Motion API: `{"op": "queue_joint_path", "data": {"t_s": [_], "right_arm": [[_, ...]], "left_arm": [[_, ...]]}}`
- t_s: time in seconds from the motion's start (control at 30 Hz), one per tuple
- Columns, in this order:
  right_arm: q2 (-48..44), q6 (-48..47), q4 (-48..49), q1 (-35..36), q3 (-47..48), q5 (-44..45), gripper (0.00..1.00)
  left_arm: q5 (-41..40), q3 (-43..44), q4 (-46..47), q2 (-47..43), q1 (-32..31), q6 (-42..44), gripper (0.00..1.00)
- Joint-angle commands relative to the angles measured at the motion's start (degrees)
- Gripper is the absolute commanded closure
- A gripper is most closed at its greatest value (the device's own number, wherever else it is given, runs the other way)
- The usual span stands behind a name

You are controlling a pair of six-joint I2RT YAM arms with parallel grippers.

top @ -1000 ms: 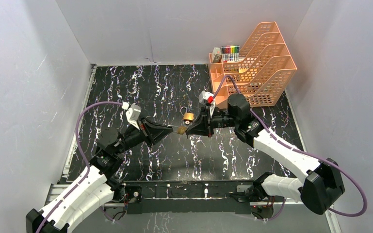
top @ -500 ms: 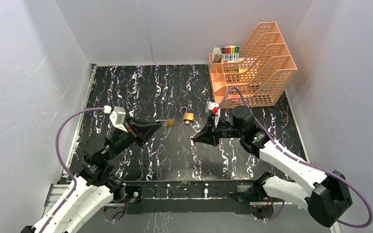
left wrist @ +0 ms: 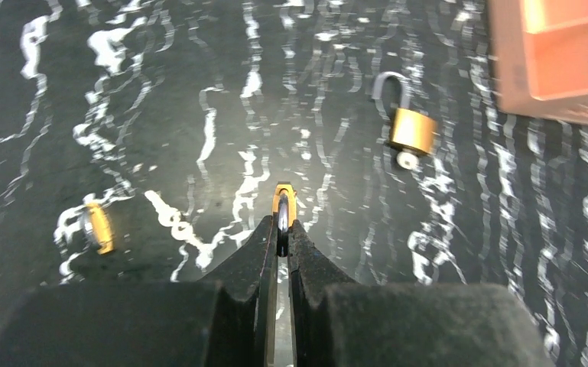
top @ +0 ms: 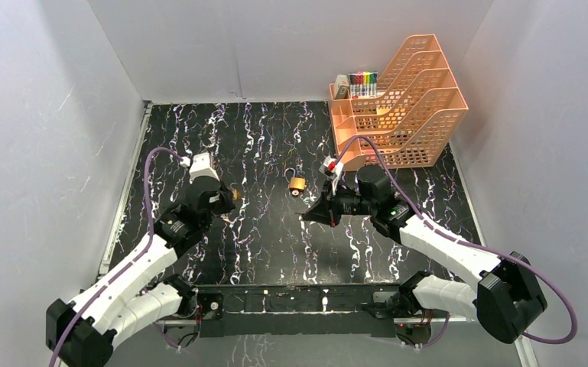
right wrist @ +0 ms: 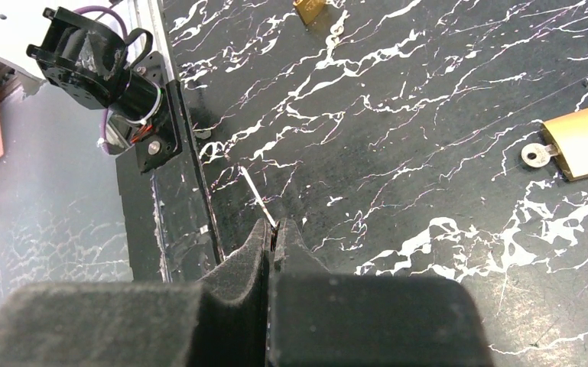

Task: Lock with the key
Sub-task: Place the lock at the center of the board.

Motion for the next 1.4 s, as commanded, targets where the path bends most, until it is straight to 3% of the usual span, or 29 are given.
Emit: {"op": "queue_joint_path", "data": {"t_s": [0.0,0.47,1.37], "right_arm": [[-0.8,1.2,4.2,0.3,-0.7,0.9,1.0],[0.3,2.0,6.7,0.3,-3.9,1.1,1.0],[-0.6,0.6,5.5,0.3,-5.5,2.4,1.0]], "left_arm": [[-14.4,1.8,-3.5,3.4,0.0,-6.7,1.0],[-17.9,3.5,-3.3,18.1,-2.7,-14.7,1.0],[-14.0,3.9,-0.5,26.1,-3.4,-14.8,1.0]]}}
